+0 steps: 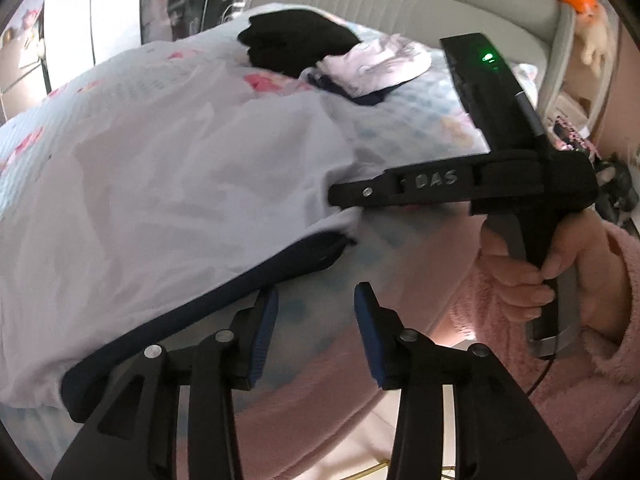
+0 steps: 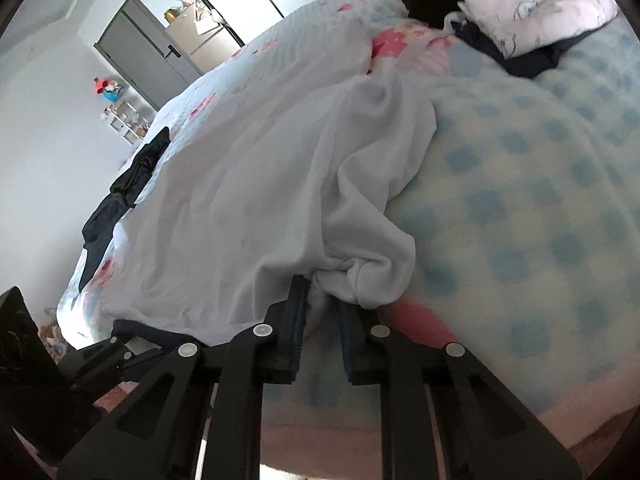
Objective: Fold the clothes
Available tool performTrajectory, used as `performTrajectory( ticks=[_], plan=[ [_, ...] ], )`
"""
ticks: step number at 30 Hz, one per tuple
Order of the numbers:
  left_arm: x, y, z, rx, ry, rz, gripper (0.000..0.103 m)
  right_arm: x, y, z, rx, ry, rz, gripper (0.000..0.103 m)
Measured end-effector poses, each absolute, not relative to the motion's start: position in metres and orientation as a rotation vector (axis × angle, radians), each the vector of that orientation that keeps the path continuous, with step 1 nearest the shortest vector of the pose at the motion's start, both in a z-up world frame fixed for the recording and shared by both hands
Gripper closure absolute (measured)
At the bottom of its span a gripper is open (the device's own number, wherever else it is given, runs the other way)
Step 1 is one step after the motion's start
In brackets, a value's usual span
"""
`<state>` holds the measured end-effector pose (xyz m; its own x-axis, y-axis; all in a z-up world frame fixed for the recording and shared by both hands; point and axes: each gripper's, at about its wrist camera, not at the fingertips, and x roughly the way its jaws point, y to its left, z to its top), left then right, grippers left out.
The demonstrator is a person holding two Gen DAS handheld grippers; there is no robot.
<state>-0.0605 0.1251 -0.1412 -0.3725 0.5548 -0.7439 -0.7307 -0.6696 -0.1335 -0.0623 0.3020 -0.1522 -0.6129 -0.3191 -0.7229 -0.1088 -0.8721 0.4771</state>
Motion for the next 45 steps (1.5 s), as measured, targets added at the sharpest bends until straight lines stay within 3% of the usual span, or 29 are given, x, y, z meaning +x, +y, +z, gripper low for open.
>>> performTrajectory(
  ticks=[4, 12, 13, 16, 25, 39, 41, 43, 45],
  plan=[
    [-0.065, 0.127, -0.132, -0.984, 0.218, 2.09, 0.062, -0.063, 0.309, -0.156, 1.318, -0.802, -2.583, 0.088],
    [-0.07, 0.149, -0.136, -0.973, 0.281, 2.014, 0.062, -0.067, 0.319, -0.166, 1.335, -0.869, -2.516, 0.088],
    [-0.07, 0.152, -0.137, -0.971, 0.286, 2.004, 0.066, -0.066, 0.319, -0.166, 1.334, -0.864, -2.516, 0.088],
    [-0.069, 0.162, -0.142, -0.985, 0.338, 2.008, 0.092, -0.066, 0.315, -0.165, 1.336, -0.837, -2.522, 0.088],
    [-0.05, 0.158, -0.144, -0.961, 0.337, 2.05, 0.102, -0.069, 0.303, -0.163, 1.355, -0.742, -2.57, 0.09],
    [-0.037, 0.149, -0.152, -1.042, 0.256, 2.025, 0.101, -0.071, 0.302, -0.164, 1.376, -0.668, -2.616, 0.091],
    [-0.037, 0.144, -0.156, -1.123, 0.226, 1.987, 0.093, -0.068, 0.303, -0.161, 1.369, -0.681, -2.627, 0.091],
    [-0.03, 0.13, -0.151, -1.153, 0.186, 1.948, 0.071, -0.063, 0.306, -0.156, 1.357, -0.711, -2.636, 0.09],
    [-0.023, 0.109, -0.14, -1.1, 0.139, 1.988, 0.062, -0.049, 0.31, -0.145, 1.335, -0.764, -2.641, 0.083]
  ],
)
